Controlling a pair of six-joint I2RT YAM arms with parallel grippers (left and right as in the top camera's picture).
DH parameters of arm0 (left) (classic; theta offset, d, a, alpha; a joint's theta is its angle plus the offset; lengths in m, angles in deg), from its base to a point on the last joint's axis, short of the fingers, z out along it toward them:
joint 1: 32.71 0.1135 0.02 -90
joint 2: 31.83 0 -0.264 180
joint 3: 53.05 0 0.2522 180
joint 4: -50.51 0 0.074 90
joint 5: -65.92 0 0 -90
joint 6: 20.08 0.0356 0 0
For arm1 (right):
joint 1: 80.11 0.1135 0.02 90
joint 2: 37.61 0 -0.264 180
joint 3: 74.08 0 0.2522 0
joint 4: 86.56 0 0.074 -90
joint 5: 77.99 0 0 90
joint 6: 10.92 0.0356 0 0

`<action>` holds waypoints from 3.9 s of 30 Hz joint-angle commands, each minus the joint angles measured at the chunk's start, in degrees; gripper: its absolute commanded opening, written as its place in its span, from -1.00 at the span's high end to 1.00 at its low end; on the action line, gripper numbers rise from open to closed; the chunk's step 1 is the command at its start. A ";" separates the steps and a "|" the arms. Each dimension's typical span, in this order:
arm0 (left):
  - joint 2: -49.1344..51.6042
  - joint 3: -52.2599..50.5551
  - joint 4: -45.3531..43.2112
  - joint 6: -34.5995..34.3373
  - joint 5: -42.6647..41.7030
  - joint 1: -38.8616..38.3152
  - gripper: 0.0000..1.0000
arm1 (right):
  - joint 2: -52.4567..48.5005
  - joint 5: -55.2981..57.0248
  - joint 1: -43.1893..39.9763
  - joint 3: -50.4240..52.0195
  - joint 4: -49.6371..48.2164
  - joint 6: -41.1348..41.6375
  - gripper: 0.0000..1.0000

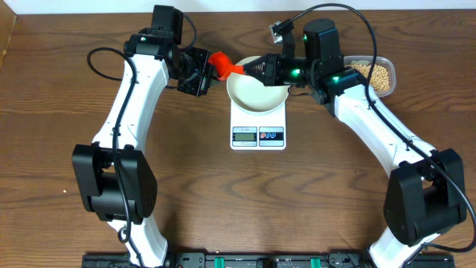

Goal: Scoop item into bowl and weigh 50g on scale
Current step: 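Close the right gripper on the handle and open the left gripper, then carry the scoop with the right gripper toward the bean tub, then move the left gripper over the scale's buttons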

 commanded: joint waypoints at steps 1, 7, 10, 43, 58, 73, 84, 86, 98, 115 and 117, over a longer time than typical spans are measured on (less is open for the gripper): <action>-1.38 1.27 0.22 0.52 -0.81 -0.17 0.85 | 0.20 -0.79 0.50 -1.01 0.22 -0.13 0.98; -1.38 1.27 0.22 0.52 -0.76 -0.17 0.22 | 0.20 -0.74 0.42 -1.01 0.20 -0.11 0.98; -1.38 1.27 0.22 0.52 -0.52 -0.15 -0.23 | 0.20 0.42 -0.74 -1.01 0.13 0.70 0.98; -2.75 1.27 -12.50 42.34 3.96 1.57 -0.74 | 27.69 2.62 -43.65 -1.11 34.47 -11.82 0.98; -2.75 1.27 -15.04 42.32 14.51 1.57 -0.75 | 24.17 3.21 -48.85 -0.79 35.65 -14.97 0.98; -2.75 1.27 -18.67 42.32 20.55 1.55 -0.75 | 18.75 3.15 -57.02 -0.79 34.47 -17.35 0.98; -2.75 1.20 -18.69 42.58 20.94 1.44 -0.75 | 18.01 3.06 -57.46 0.20 35.21 -20.81 0.98; -2.75 1.20 -18.01 44.15 20.90 1.16 -0.75 | 18.01 2.99 -57.48 0.48 36.87 -22.60 0.98; -2.75 1.20 -12.13 47.69 20.90 -1.66 -0.75 | 18.01 -0.35 -57.46 0.50 44.81 -30.53 0.98; -2.78 1.20 -3.48 54.97 17.09 -6.75 -0.75 | 18.01 -1.70 -57.46 0.50 48.98 -33.40 0.98; -2.78 1.22 -1.90 54.97 17.07 -7.26 -0.75 | 18.01 -1.92 -57.46 0.50 48.85 -33.42 0.98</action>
